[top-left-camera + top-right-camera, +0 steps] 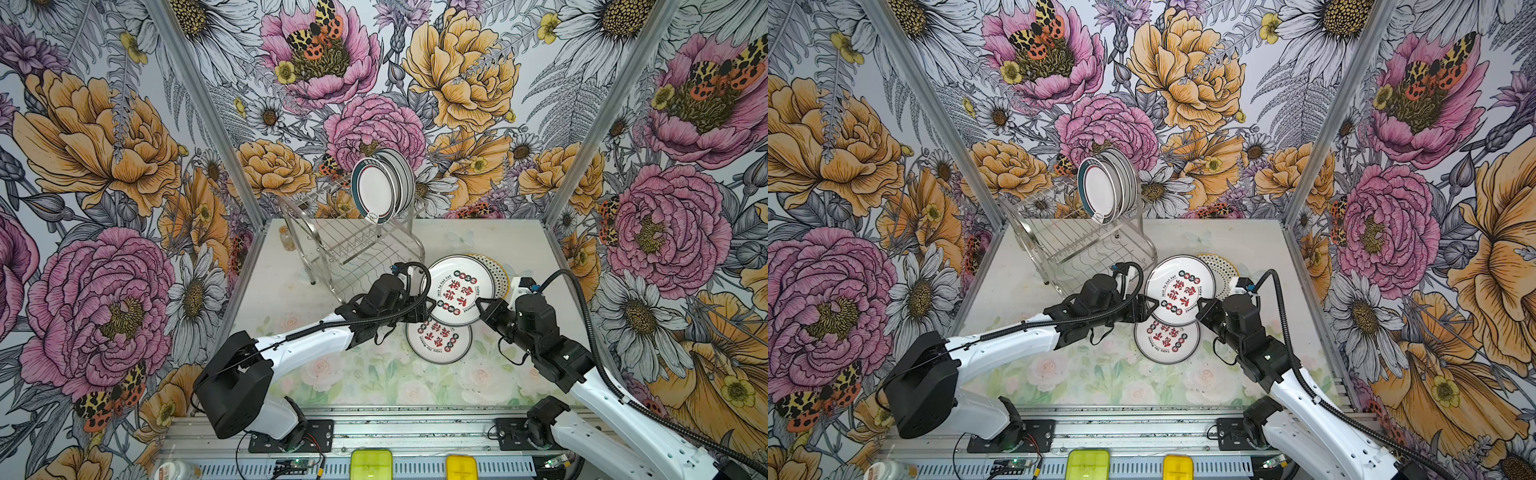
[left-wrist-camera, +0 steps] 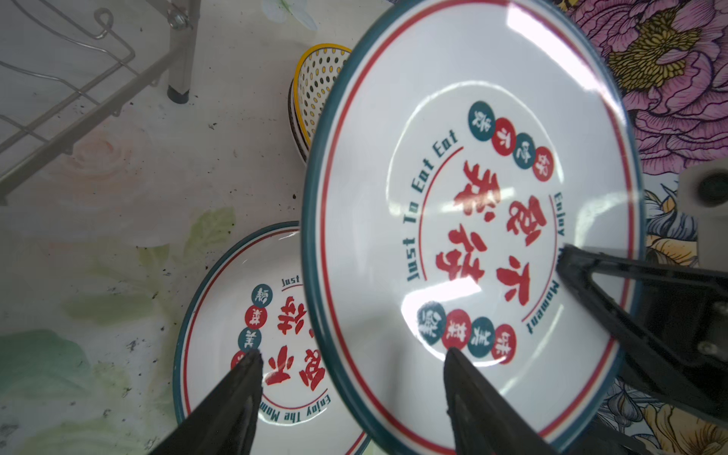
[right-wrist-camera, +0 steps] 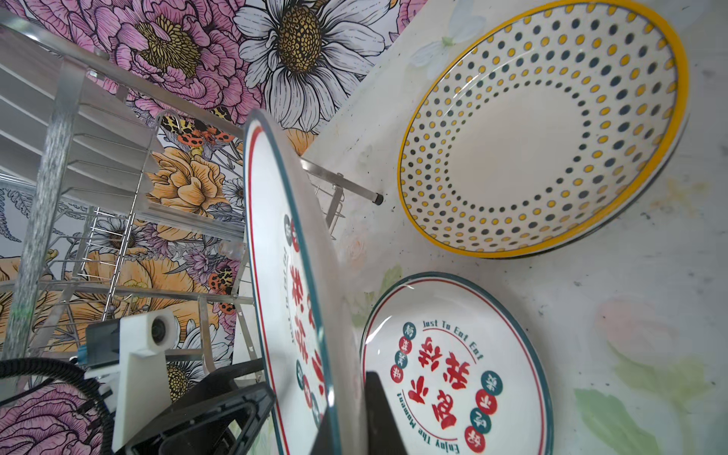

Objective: Unload the plates from the dish rack
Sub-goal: Place the plate on the plate.

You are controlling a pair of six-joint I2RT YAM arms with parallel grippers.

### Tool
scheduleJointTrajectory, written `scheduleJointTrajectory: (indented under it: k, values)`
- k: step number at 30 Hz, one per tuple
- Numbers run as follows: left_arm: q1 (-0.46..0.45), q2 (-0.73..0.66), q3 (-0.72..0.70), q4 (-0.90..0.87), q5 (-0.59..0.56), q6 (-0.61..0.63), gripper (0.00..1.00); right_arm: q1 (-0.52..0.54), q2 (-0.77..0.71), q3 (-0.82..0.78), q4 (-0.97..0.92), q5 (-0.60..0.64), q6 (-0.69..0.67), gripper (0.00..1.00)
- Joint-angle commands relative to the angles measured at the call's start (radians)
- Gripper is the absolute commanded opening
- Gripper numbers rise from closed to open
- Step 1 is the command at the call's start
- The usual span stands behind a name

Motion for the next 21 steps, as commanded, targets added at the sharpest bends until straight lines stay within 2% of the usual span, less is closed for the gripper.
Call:
scheduleJointTrajectory:
  k: [1,5,7,12,21]
  values:
    - [0.013,0.012,0.024,0.104,0.071,-0.031,0.71,-0.008,0.012,-0.019,0.168,-0.069,0.058,0.0]
    - [0.035,0.017,0.002,0.173,0.115,-0.055,0.63,-0.008,0.027,-0.042,0.206,-0.086,0.075,0.0]
    - [0.045,0.02,0.0,0.182,0.129,-0.06,0.51,-0.008,0.034,-0.05,0.218,-0.092,0.078,0.0]
    - [0.048,0.026,-0.008,0.185,0.139,-0.062,0.31,-0.008,0.064,-0.049,0.242,-0.115,0.072,0.0]
    - [0.046,0.028,-0.029,0.164,0.132,-0.066,0.05,-0.007,0.118,-0.057,0.263,-0.113,0.054,0.0]
